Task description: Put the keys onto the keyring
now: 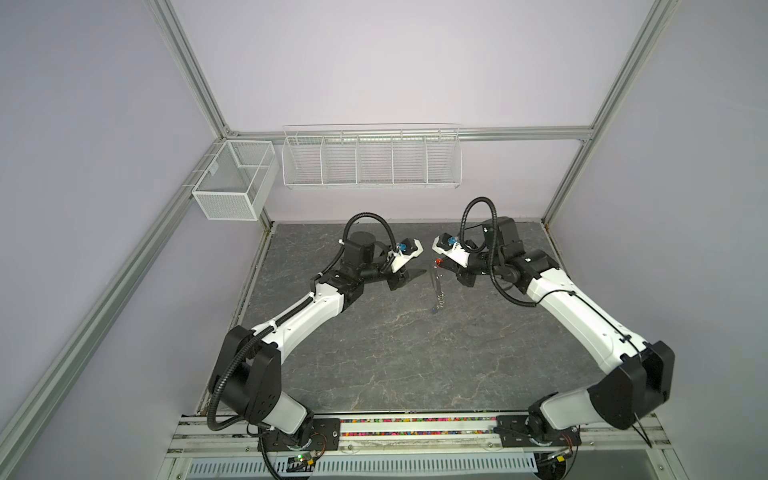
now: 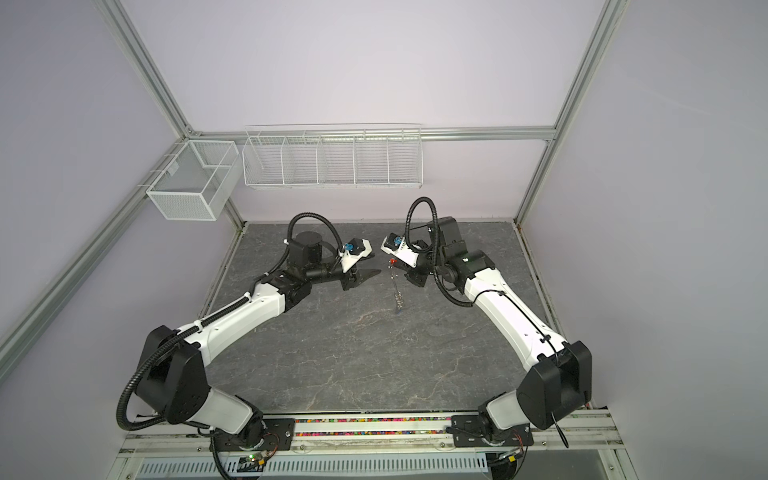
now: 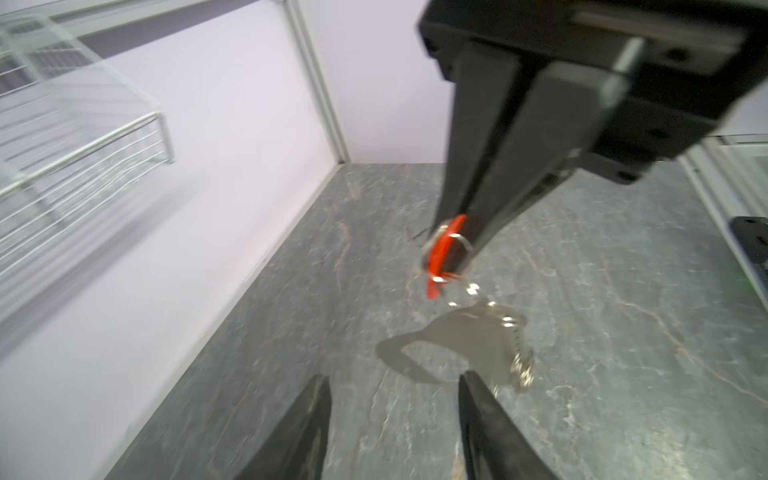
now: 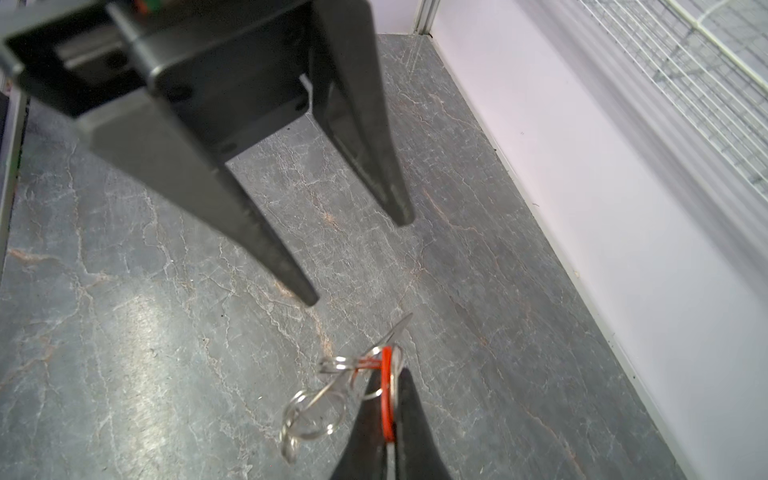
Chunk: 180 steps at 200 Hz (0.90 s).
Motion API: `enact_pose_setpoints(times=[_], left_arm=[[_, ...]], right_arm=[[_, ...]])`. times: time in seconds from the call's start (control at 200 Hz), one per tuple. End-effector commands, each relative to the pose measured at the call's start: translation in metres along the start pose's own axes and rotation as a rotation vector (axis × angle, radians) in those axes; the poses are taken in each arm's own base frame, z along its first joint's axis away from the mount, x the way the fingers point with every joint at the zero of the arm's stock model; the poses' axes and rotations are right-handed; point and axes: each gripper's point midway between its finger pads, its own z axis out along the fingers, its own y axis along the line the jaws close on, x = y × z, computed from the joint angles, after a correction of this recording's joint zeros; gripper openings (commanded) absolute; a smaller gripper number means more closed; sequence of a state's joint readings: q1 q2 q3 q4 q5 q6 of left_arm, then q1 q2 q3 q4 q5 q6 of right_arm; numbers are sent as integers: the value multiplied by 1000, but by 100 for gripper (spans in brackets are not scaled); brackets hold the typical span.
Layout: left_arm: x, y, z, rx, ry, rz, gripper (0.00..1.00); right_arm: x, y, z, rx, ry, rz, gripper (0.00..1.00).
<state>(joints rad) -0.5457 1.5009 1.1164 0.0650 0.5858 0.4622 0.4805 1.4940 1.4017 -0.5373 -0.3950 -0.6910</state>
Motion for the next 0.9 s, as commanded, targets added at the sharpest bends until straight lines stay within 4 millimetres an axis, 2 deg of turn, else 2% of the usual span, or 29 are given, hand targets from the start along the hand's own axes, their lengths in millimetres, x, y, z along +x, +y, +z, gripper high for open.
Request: enact_pose_setpoints(times=[0.0,0.095,0.21,0.265,0.305,0.38,0.475,0.595,0.71,0.825,0.895], left_arm=[[0,50,-40,-252,34,-98,52],[4,88,-79,-464,88,-146,53],[4,109,-113,-592,115,-153,53],[5,115,-122,-629,132,-149,54],[6,116,-124,-632,144,-146,54],[11,115,-120,-607,158,-162,54],[19,109,-107,-545,155,-202,54],[31,104,-91,-480,155,-239,54],[38,101,-80,-448,163,-240,54],[45,101,-72,-427,179,-236,54],[50,100,-66,-409,189,-236,54]], right_arm=[[-23,18,20,-85,-25,-96,7],[-58,25,40,-147,-102,-94,7],[-99,15,54,-183,-243,22,7],[-106,10,60,-189,-265,58,7],[-103,7,65,-183,-254,91,7],[-84,4,79,-178,-190,155,7],[-40,-2,102,-167,-56,261,7],[22,2,122,-141,111,325,7],[66,10,123,-111,235,311,7],[104,17,113,-89,374,282,7],[135,19,104,-69,487,276,7]])
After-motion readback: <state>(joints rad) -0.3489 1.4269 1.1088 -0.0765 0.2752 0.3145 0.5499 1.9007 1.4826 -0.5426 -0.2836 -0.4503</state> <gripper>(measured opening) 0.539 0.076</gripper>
